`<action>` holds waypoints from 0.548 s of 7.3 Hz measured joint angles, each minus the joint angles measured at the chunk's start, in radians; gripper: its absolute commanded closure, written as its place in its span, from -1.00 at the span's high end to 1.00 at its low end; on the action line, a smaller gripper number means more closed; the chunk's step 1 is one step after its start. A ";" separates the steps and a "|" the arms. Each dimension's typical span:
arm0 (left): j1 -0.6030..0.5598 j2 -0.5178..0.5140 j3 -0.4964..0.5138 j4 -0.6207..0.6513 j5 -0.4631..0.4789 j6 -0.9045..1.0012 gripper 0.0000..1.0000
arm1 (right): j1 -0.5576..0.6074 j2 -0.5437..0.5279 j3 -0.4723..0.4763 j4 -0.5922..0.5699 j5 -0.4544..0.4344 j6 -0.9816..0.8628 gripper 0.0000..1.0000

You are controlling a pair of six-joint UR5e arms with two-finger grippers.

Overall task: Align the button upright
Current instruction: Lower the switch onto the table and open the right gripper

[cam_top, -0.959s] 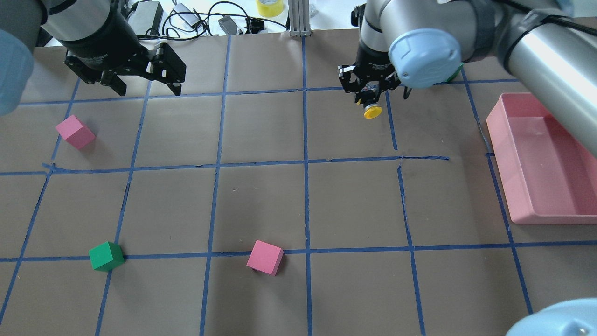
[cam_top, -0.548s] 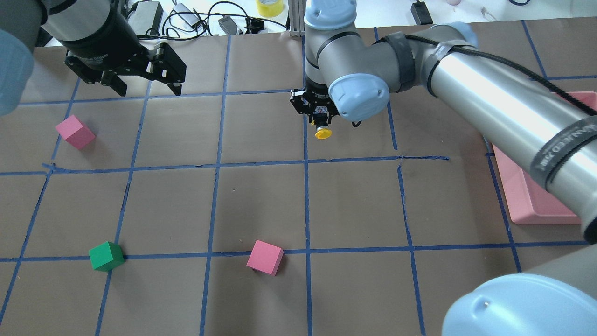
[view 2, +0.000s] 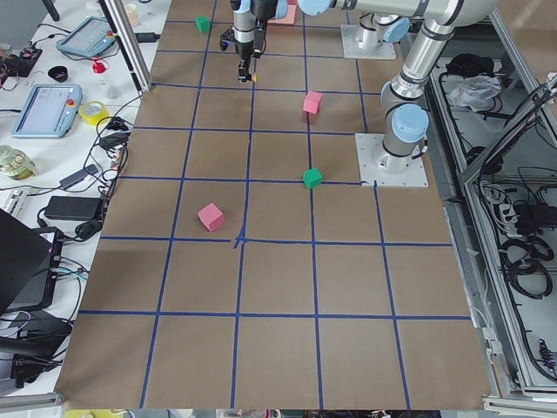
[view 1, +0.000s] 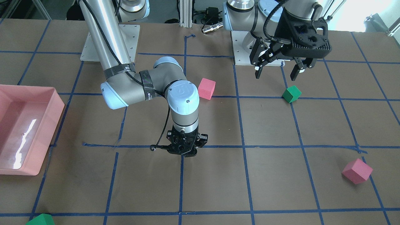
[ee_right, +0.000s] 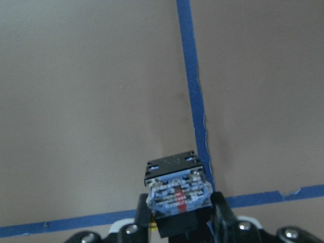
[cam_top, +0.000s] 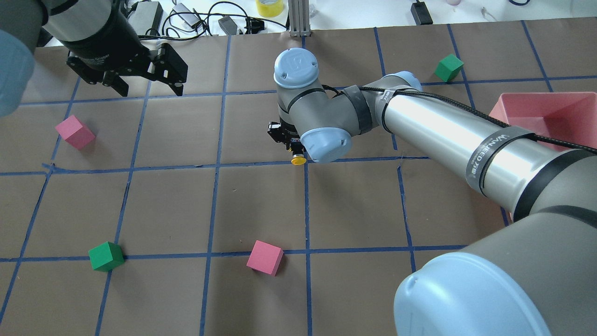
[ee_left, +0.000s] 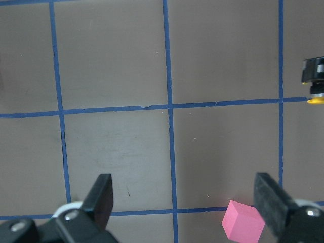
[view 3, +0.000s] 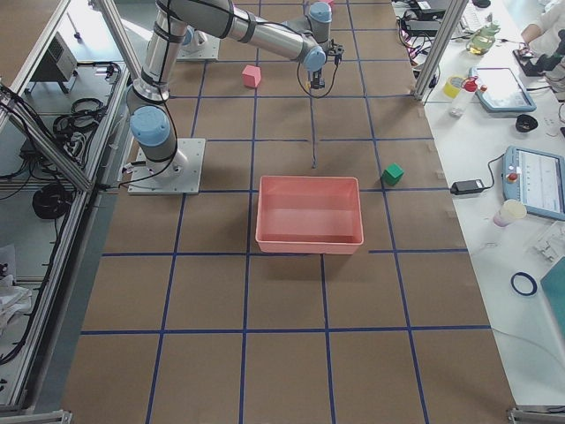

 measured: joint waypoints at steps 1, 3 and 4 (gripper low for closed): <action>0.000 0.000 -0.001 0.000 -0.001 0.000 1.00 | 0.002 0.005 0.021 -0.016 0.000 0.004 -1.00; 0.000 0.000 -0.001 -0.001 -0.002 0.000 1.00 | 0.004 0.007 0.041 -0.032 0.006 0.014 -0.69; 0.001 0.000 -0.001 -0.002 -0.001 0.000 1.00 | 0.006 0.007 0.043 -0.033 0.011 0.027 0.15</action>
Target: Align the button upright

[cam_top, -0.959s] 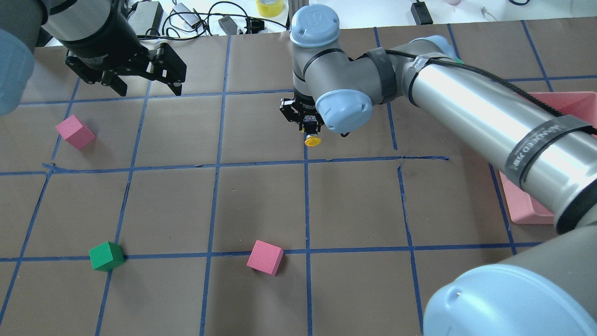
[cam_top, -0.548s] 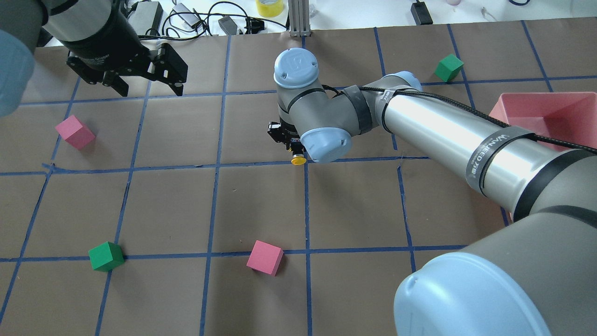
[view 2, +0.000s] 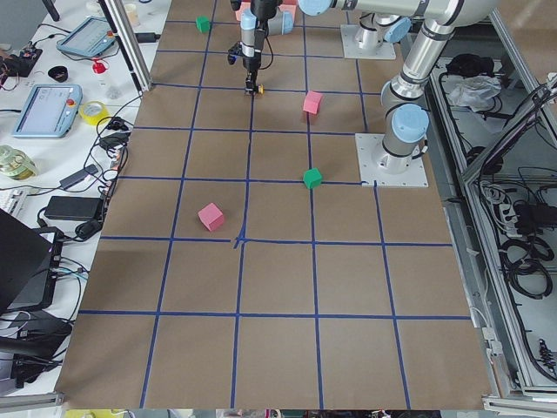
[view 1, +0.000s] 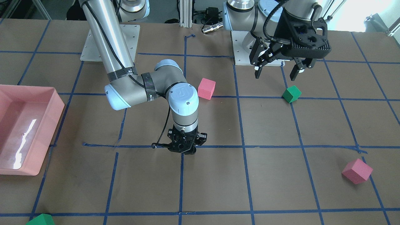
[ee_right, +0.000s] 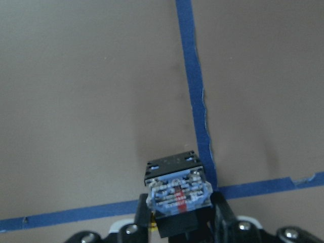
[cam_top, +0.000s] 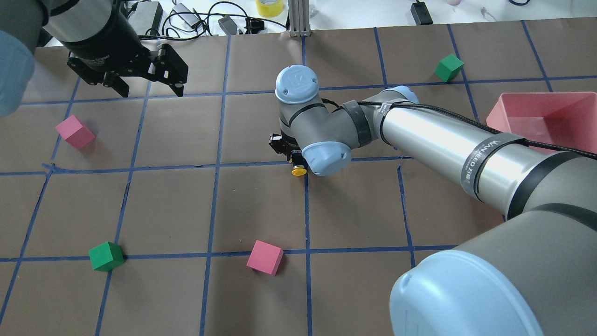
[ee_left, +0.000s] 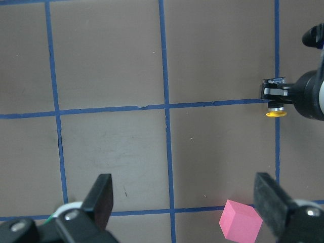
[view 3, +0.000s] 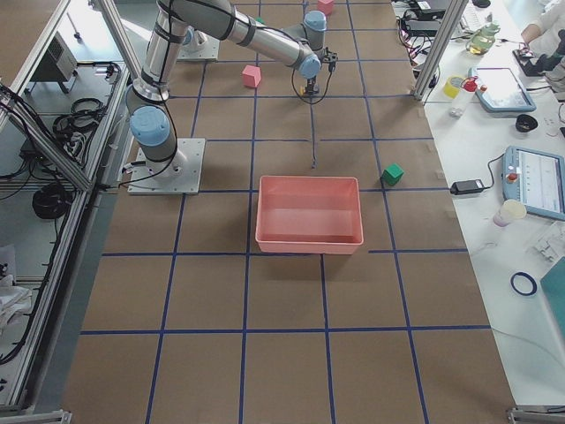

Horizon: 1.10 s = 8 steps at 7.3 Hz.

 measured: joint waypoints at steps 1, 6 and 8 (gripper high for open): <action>0.000 0.000 0.000 0.000 0.000 0.000 1.00 | 0.001 0.000 0.000 0.000 0.003 0.007 0.54; -0.002 0.000 -0.010 0.004 0.009 -0.009 1.00 | -0.015 -0.108 -0.006 0.065 -0.005 -0.094 1.00; -0.005 0.002 -0.022 0.004 0.010 -0.024 1.00 | -0.131 -0.232 -0.017 0.238 -0.006 -0.297 1.00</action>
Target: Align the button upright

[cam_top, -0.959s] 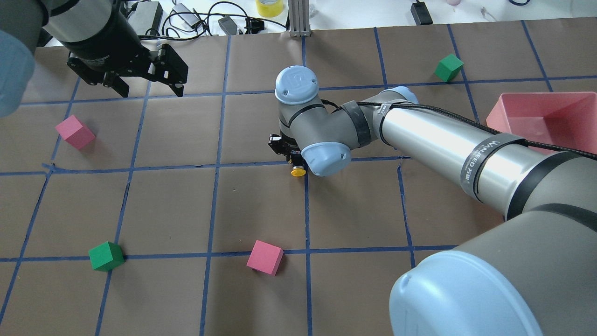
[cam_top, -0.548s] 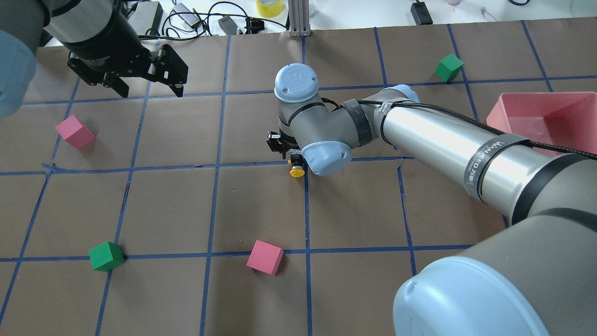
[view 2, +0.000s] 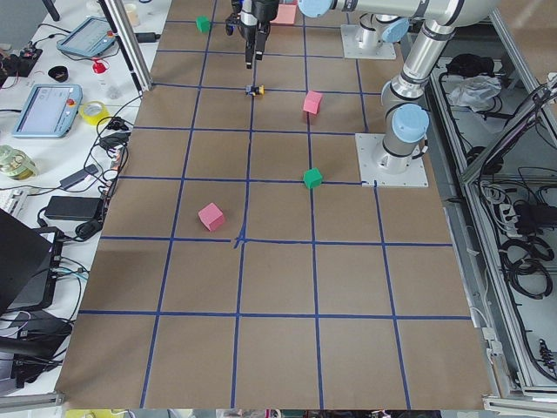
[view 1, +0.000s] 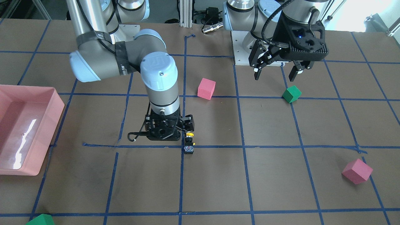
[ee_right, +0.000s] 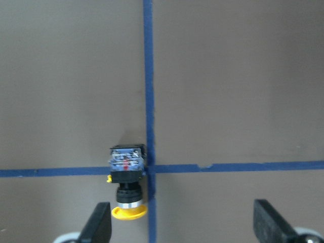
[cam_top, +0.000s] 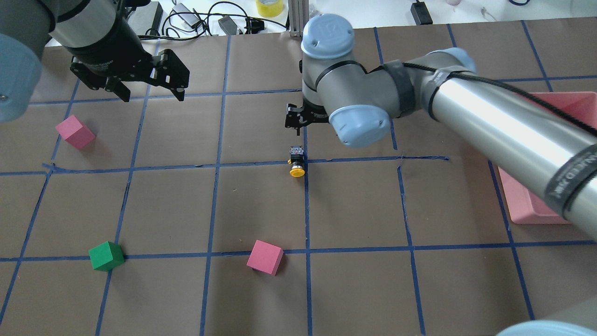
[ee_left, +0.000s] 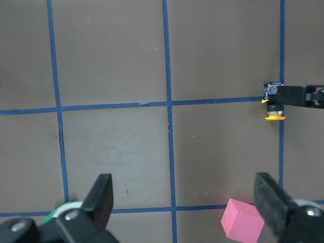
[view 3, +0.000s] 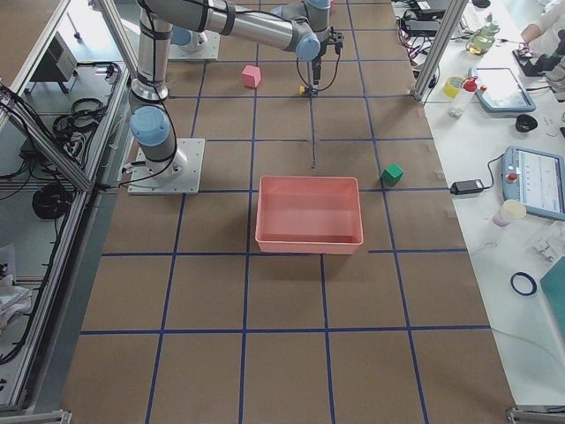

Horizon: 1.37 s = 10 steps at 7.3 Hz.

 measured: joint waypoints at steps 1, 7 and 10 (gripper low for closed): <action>-0.004 0.001 -0.009 0.001 -0.001 -0.018 1.00 | -0.093 -0.075 -0.007 0.115 -0.001 -0.136 1.00; -0.163 -0.019 -0.201 0.356 0.008 -0.213 1.00 | -0.289 -0.319 -0.103 0.513 -0.011 -0.456 1.00; -0.266 -0.082 -0.321 0.655 0.044 -0.350 0.97 | -0.288 -0.319 -0.104 0.510 0.002 -0.461 1.00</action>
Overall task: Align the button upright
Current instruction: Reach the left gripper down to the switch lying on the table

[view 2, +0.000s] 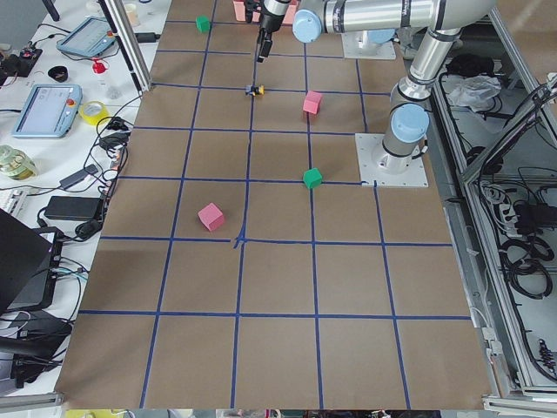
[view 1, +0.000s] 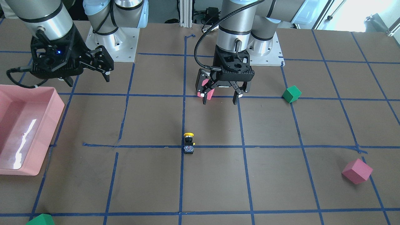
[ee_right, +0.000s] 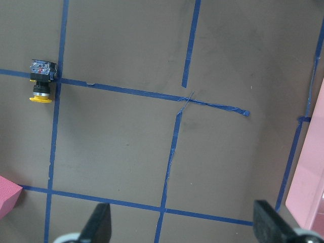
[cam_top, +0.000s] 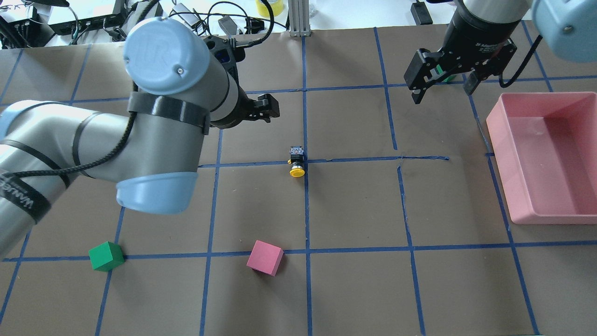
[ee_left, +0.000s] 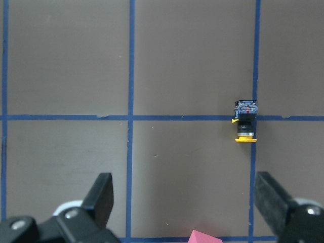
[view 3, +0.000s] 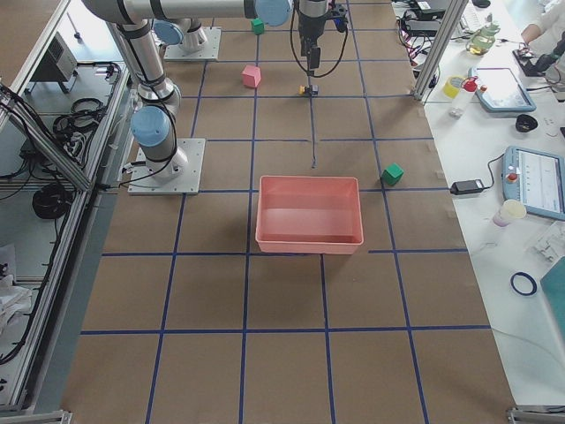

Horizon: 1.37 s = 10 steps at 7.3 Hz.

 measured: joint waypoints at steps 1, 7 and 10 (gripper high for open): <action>-0.033 -0.033 -0.066 0.144 0.028 -0.016 0.97 | -0.001 0.001 0.002 -0.001 -0.002 0.002 1.00; -0.148 -0.332 -0.265 0.748 0.138 -0.051 1.00 | -0.003 0.005 0.007 -0.007 -0.003 -0.002 1.00; -0.160 -0.475 -0.257 0.909 0.140 -0.045 1.00 | -0.005 0.006 0.009 -0.007 0.000 -0.001 1.00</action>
